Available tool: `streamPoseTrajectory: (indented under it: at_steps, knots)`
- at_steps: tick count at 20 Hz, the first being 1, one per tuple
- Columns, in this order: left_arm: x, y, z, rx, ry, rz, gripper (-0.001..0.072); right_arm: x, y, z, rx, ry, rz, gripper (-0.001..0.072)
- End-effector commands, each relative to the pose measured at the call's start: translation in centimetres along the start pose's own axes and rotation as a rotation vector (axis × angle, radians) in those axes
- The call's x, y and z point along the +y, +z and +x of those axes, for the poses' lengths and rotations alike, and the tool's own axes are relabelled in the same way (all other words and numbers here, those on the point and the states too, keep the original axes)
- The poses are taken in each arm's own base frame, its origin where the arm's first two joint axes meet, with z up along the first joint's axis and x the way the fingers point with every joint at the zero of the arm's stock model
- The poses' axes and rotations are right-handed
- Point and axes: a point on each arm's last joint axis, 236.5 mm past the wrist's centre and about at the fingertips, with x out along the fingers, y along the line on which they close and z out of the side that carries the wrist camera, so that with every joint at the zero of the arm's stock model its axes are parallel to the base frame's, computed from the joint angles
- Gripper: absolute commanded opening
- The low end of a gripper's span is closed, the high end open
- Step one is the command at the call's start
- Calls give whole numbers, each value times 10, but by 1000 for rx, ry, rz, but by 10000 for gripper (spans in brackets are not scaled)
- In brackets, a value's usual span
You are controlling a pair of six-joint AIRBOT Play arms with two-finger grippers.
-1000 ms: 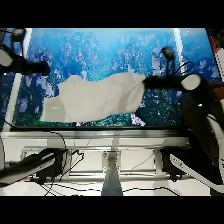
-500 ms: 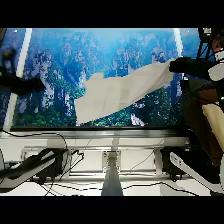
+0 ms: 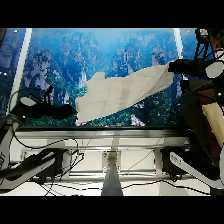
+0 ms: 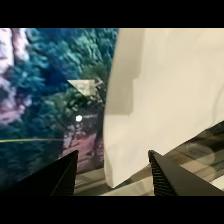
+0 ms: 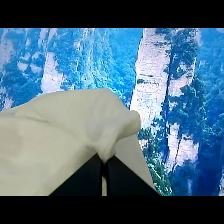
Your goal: Fold the clothes and pants, and hang the long-sleeved shirts on hangers.
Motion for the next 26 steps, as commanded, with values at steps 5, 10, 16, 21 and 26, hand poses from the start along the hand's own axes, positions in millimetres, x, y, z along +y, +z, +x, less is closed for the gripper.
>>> streamPoseTrajectory:
  at_steps: [5,10,16,21,26]
  knots:
    - [-18,-31,34,76,39,152,464,17,-6,0,30,71,54,11]
    - [-20,-2,30,-25,62,173,20,27,-7,-2,36,113,85,10]
    - [-111,127,-77,-381,53,451,19,50,16,-41,43,185,39,10]
    - [-208,196,-323,-992,101,621,19,46,101,-138,-244,79,-91,11]
    - [-238,134,-499,-1487,233,650,19,82,158,-289,-596,86,-174,11]
